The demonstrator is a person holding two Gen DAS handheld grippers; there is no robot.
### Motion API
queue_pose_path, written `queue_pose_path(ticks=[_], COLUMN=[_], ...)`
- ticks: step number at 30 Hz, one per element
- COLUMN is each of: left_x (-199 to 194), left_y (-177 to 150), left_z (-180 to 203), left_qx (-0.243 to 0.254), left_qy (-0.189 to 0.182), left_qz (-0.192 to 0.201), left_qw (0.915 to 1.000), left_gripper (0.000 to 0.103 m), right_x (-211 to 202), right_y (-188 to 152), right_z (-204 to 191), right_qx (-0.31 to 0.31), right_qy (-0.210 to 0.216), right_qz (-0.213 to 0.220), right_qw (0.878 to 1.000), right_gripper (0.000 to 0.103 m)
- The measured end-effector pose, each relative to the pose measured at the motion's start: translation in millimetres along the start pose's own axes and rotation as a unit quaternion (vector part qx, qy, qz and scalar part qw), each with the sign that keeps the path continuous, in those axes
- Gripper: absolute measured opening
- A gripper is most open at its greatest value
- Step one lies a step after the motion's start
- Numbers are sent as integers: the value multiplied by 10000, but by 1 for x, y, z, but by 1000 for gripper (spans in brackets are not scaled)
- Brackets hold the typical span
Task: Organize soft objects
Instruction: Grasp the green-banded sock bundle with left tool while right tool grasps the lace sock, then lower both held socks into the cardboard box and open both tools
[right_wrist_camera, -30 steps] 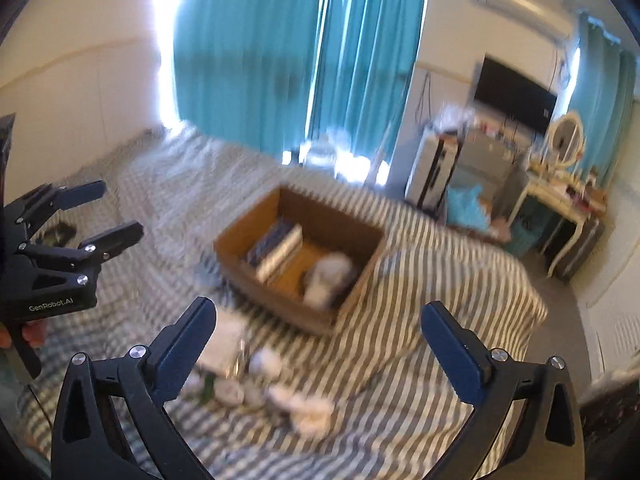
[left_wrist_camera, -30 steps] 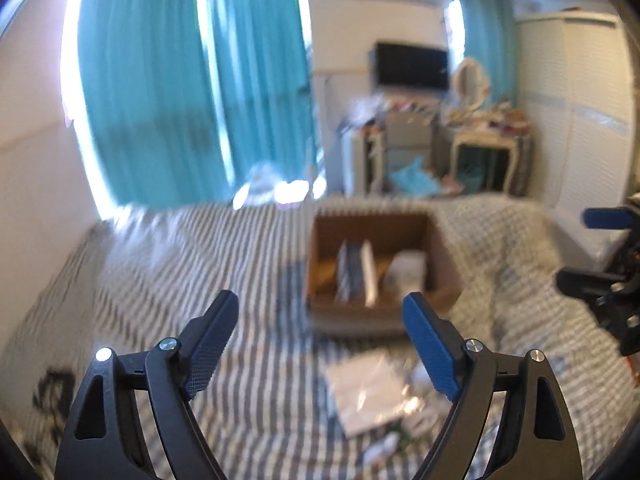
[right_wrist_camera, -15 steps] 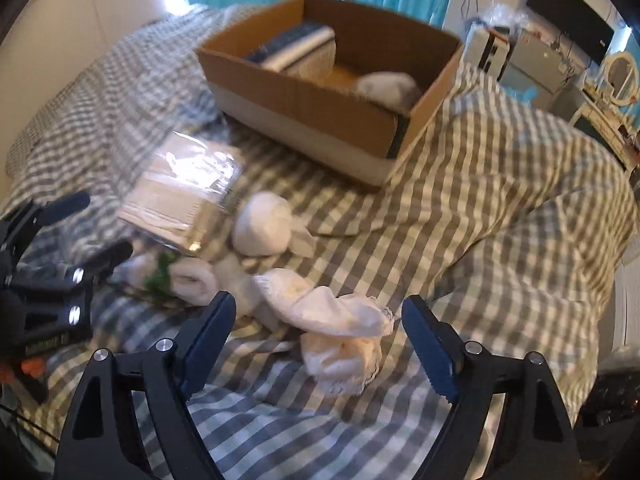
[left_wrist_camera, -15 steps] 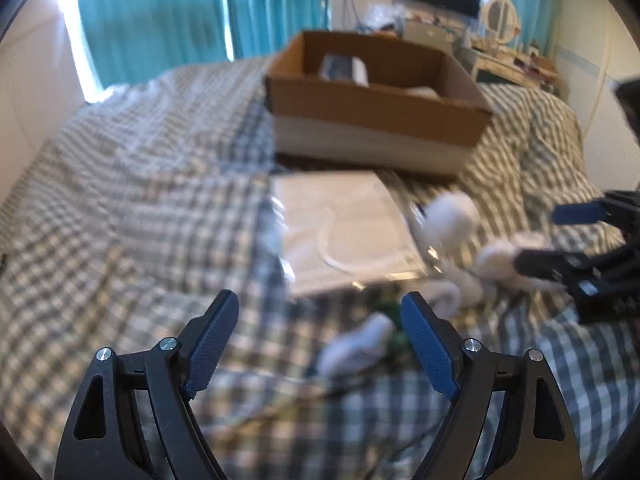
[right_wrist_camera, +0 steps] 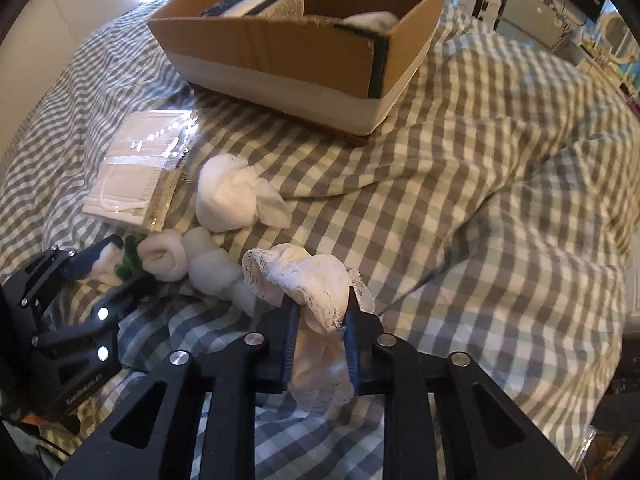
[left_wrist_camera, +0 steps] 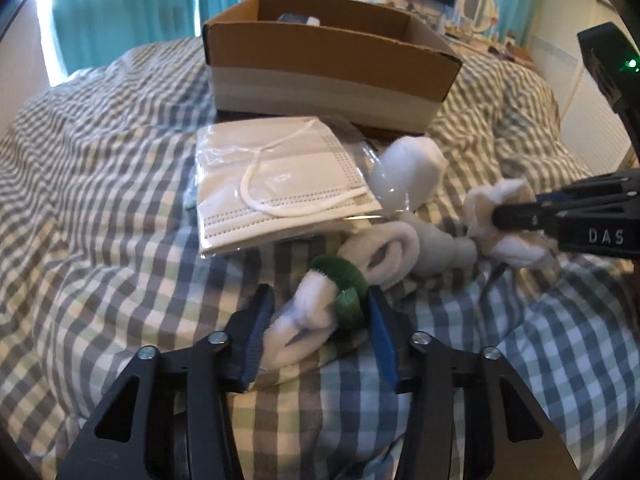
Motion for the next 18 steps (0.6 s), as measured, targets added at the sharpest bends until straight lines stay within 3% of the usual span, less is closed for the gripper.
queue_pose_path(ticks=[1, 2, 7, 18], left_x=[-4, -8, -34, -86], left_y=[0, 0, 2, 25], left_z=[0, 1, 8, 6], left_qx=[4, 19, 248, 408], left_qy=[-53, -107, -275, -599], left_qz=[44, 94, 285, 822], left_qw=[10000, 9999, 9989, 9940], left_gripper=[38, 29, 16, 12], right_x=[-3, -6, -30, -95], right_y=[-1, -1, -1, 11], right_z=[-1, 0, 1, -20], right_qx=[-23, -36, -42, -160], right_qy=[-61, -118, -236, -449], right_qz=[52, 103, 420, 1001], right_qw=[10000, 9999, 9988, 9938], right_gripper=[16, 15, 11, 11])
Point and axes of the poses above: each gripper's, at about its wrist camera, not at the fingertips, and x roughly the way its jaws point, z to its right, y to its top, the point moved 7 cm from there along x, roughly the way its jaws point, and after that the axes turned 4 degrees about z, right-handed, at the moved point
